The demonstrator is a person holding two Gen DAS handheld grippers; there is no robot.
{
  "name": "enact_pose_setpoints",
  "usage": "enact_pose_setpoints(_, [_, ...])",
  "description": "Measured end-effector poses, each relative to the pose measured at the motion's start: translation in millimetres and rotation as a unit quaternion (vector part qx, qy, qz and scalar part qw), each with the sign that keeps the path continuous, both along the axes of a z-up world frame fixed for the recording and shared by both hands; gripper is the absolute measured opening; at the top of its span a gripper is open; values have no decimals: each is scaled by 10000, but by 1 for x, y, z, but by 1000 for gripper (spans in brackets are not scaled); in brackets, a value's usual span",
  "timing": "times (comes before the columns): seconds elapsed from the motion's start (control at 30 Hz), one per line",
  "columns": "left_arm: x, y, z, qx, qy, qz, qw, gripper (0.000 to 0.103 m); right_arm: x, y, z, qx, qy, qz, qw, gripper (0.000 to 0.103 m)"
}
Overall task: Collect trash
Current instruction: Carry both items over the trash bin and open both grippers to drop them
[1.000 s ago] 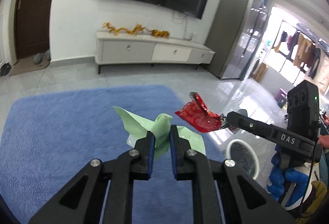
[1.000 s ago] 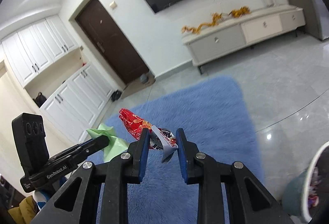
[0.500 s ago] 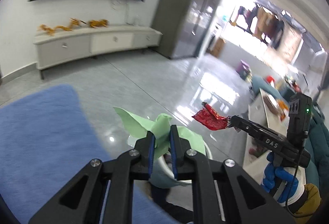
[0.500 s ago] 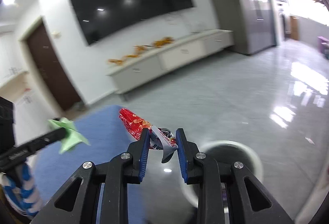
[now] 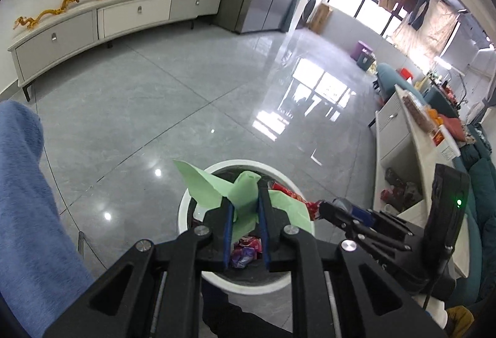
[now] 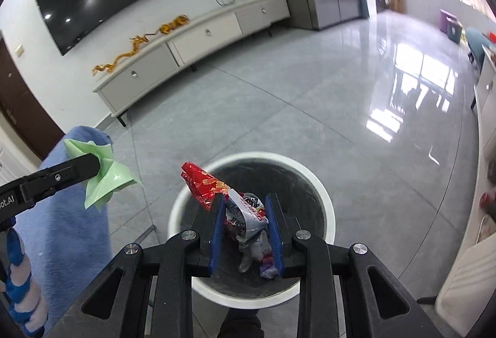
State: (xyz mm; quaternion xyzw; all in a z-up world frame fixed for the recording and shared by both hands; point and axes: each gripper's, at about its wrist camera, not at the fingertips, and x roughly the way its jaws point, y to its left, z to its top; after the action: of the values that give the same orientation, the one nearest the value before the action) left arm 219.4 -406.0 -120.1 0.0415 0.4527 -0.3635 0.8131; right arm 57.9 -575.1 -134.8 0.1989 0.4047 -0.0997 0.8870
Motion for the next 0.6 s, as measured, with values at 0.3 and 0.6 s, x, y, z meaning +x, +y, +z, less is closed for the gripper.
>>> enact_pose_setpoints(0.3, [18, -30, -56, 262, 272, 52, 9993, 15, 14, -12, -35, 147, 279, -80, 9995, 26])
enact_pose_setpoints(0.6, [24, -38, -71, 270, 428, 20, 9987, 56, 16, -26, -57, 410, 341, -253, 9983, 50])
